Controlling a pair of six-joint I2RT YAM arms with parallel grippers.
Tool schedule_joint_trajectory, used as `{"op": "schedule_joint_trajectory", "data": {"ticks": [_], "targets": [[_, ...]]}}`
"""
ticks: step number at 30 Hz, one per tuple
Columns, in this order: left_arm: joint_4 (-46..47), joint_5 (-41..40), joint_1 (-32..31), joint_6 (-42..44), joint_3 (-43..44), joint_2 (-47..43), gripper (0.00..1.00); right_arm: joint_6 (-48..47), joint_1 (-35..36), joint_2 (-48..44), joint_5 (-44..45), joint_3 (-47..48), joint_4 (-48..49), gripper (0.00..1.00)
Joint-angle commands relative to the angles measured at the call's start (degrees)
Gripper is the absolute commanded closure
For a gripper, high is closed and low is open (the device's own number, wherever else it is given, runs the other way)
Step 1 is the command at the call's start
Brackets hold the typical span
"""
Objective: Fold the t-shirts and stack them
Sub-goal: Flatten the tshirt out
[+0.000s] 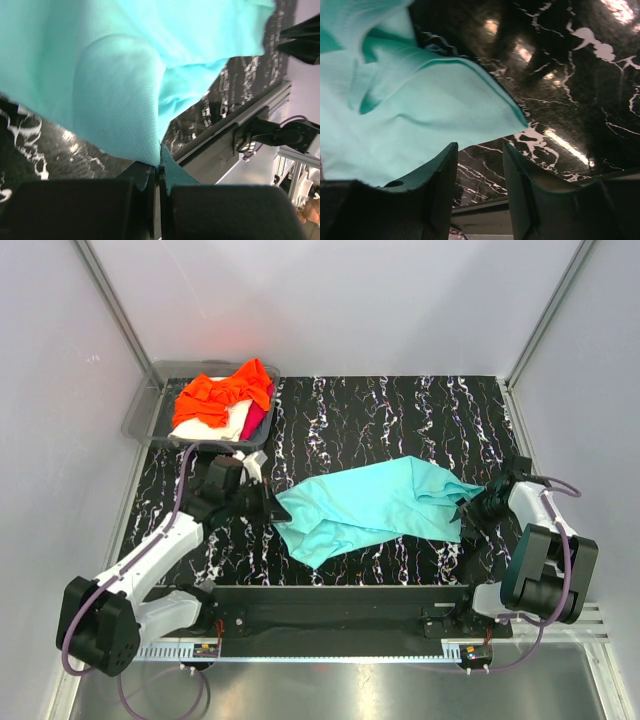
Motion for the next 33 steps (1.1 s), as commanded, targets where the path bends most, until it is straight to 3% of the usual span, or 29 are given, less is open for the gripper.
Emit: {"op": "schedule_joint_trajectory", "data": {"ticks": [1,19,33], "targets": [[0.7,2.84,0.18,3.42,4.75,1.65,1.0,1.38,-1.33,1.52,3.28,-2.31,1.02,0.51],[1.85,6.18,0.18,7.03,9.94,5.87,1.0,9.91,-1.86,0.38,3.2,-5.91,2.87,0.51],[2.81,7.5,0.18,7.82,10.91,5.79,1.0,12.46,-1.77,5.39,4.34,-6.36,5.5,0.55]]}}
